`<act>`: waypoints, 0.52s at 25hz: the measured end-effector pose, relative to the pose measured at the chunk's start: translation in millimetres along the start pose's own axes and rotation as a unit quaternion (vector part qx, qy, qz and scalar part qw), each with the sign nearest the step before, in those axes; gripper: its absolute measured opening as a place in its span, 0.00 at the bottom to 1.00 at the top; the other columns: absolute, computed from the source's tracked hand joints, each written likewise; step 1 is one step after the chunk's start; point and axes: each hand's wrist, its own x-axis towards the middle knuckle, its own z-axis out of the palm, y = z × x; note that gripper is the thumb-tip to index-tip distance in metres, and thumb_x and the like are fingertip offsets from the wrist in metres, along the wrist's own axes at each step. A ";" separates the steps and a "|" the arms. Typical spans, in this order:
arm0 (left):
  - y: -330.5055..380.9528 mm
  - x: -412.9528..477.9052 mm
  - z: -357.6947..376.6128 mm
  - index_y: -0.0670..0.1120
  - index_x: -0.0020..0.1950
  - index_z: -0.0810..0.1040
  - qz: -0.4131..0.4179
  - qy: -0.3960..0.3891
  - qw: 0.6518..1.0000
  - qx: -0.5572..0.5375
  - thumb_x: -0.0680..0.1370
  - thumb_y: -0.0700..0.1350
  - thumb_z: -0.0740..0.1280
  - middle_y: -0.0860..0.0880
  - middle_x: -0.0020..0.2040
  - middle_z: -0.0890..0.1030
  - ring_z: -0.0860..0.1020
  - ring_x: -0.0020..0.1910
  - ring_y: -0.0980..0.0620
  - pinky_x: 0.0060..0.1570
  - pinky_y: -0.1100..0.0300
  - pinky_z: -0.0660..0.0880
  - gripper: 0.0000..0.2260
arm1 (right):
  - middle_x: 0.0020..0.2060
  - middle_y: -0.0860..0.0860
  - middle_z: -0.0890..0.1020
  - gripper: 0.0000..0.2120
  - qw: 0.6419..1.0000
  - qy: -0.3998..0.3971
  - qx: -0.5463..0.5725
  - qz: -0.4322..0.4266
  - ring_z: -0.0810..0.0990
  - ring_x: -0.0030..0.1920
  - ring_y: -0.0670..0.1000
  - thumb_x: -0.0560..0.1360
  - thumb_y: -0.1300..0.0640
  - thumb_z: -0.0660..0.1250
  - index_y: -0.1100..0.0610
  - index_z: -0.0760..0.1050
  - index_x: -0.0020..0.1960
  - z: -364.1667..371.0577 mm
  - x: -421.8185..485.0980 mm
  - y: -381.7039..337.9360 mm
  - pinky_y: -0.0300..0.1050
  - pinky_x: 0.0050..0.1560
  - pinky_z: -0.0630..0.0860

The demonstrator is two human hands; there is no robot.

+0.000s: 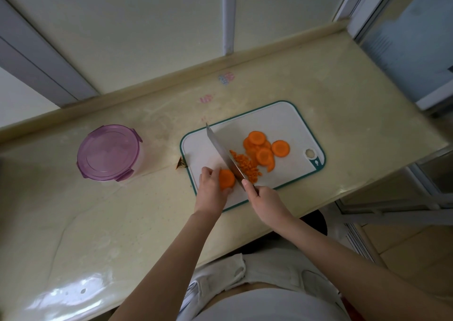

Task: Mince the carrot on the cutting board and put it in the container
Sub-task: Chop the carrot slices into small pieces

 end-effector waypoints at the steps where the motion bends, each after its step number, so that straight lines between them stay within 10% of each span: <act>1: 1.6 -1.1 1.8 0.45 0.70 0.65 -0.006 -0.004 1.000 -0.003 0.74 0.46 0.70 0.45 0.60 0.64 0.68 0.61 0.46 0.60 0.59 0.67 0.27 | 0.22 0.49 0.66 0.28 1.000 0.002 -0.001 -0.001 0.66 0.23 0.45 0.80 0.41 0.52 0.57 0.62 0.28 -0.1 1.5 0.4 0.34 0.27 0.63; 13: -5.1 -9.4 -1.2 0.47 0.70 0.66 0.021 0.023 1.000 0.006 0.77 0.49 0.66 0.48 0.64 0.69 0.68 0.62 0.49 0.59 0.58 0.69 0.22 | 0.21 0.47 0.66 0.27 0.999 -0.003 0.049 0.013 0.67 0.19 0.42 0.80 0.41 0.52 0.57 0.64 0.29 -9.6 3.4 -6.5 0.37 0.27 0.62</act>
